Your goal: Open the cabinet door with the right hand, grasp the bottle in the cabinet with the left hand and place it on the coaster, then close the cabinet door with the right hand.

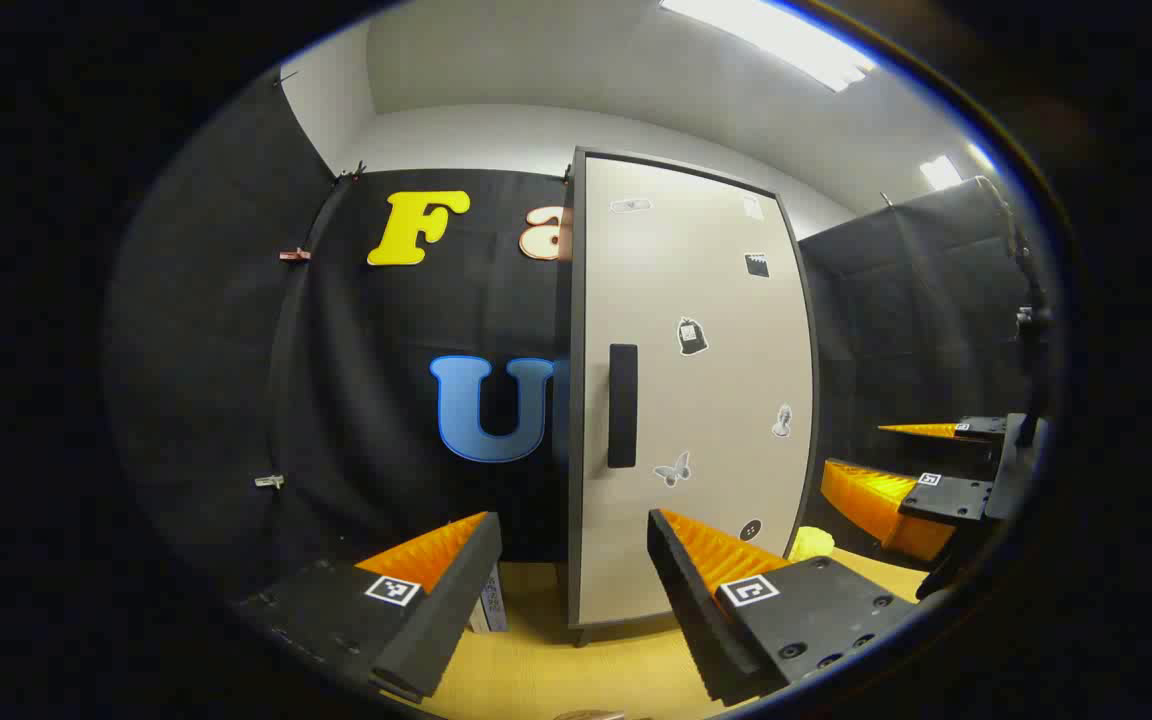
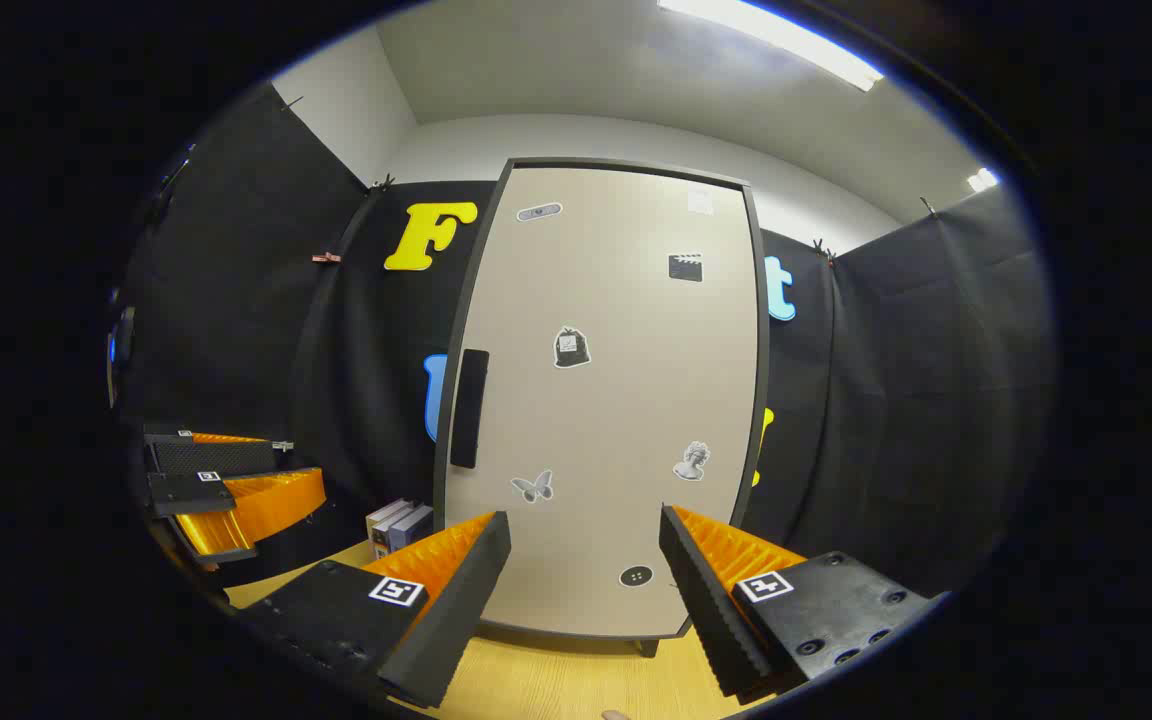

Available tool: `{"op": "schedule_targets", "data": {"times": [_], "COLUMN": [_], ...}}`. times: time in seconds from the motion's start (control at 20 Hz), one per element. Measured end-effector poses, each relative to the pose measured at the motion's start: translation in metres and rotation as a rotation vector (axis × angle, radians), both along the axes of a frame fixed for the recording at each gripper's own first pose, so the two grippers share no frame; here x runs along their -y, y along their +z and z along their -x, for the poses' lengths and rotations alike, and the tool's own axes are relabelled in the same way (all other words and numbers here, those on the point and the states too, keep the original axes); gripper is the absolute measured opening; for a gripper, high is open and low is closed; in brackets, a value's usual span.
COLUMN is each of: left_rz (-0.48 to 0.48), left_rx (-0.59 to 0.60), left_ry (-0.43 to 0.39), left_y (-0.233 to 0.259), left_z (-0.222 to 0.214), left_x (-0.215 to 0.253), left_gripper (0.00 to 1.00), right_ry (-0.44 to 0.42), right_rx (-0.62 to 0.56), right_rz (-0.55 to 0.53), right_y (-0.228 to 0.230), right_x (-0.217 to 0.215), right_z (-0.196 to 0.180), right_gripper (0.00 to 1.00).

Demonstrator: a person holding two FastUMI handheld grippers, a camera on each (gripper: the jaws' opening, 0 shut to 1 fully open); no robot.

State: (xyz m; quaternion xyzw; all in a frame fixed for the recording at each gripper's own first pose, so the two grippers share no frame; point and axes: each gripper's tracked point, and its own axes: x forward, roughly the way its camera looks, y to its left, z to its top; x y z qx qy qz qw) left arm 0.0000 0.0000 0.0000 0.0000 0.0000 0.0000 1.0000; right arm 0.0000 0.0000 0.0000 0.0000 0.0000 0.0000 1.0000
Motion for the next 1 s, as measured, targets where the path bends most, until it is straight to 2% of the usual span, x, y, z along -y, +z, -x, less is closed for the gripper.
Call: {"op": "schedule_targets", "data": {"times": [1.0], "left_rz": [-0.010], "left_rx": [-0.013], "left_ry": [0.014], "left_y": [-0.005], "left_z": [0.006], "left_x": [0.015], "left_gripper": [0.93], "right_ry": [0.018], "right_rx": [-0.019], "right_rz": [-0.004], "right_y": [-0.006], "right_x": [0.014], "right_z": [0.005], "right_gripper": [0.96]}}
